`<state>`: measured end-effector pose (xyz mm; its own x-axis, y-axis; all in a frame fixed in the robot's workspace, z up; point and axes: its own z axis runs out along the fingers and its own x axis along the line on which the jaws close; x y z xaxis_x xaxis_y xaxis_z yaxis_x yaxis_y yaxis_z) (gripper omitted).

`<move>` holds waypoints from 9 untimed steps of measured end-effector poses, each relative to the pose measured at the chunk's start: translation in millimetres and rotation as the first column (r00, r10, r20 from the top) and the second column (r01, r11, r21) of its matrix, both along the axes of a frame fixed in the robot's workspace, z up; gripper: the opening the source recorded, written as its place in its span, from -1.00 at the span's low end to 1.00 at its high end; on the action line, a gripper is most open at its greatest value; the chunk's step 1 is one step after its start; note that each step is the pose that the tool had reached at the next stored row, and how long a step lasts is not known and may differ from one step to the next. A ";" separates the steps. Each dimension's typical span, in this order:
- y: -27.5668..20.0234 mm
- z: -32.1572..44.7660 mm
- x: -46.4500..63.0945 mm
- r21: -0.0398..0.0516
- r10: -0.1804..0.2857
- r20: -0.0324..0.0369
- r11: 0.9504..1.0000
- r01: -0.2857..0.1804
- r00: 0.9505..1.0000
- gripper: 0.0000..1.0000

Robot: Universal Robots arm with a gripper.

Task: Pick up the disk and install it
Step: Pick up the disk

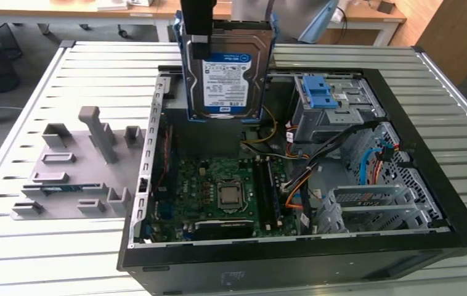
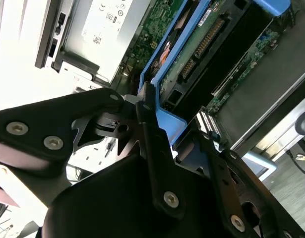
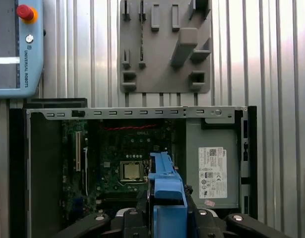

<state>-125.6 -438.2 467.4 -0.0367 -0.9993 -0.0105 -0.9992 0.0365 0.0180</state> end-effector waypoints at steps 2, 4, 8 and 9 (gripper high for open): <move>-1.0 -0.2 2.9 0.000 0.000 0.000 1.000 0.000 1.000 -0.27; -6.0 -0.6 3.0 0.000 0.000 0.000 1.000 0.000 1.000 -0.27; -19.5 -1.2 3.0 0.000 0.000 0.000 1.000 0.000 1.000 -0.27; -22.0 -1.2 3.1 0.000 0.000 0.000 1.000 0.000 1.000 -0.27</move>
<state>-122.5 -460.3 466.2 -0.0367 -0.9993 -0.0104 -0.9992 0.0365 0.0181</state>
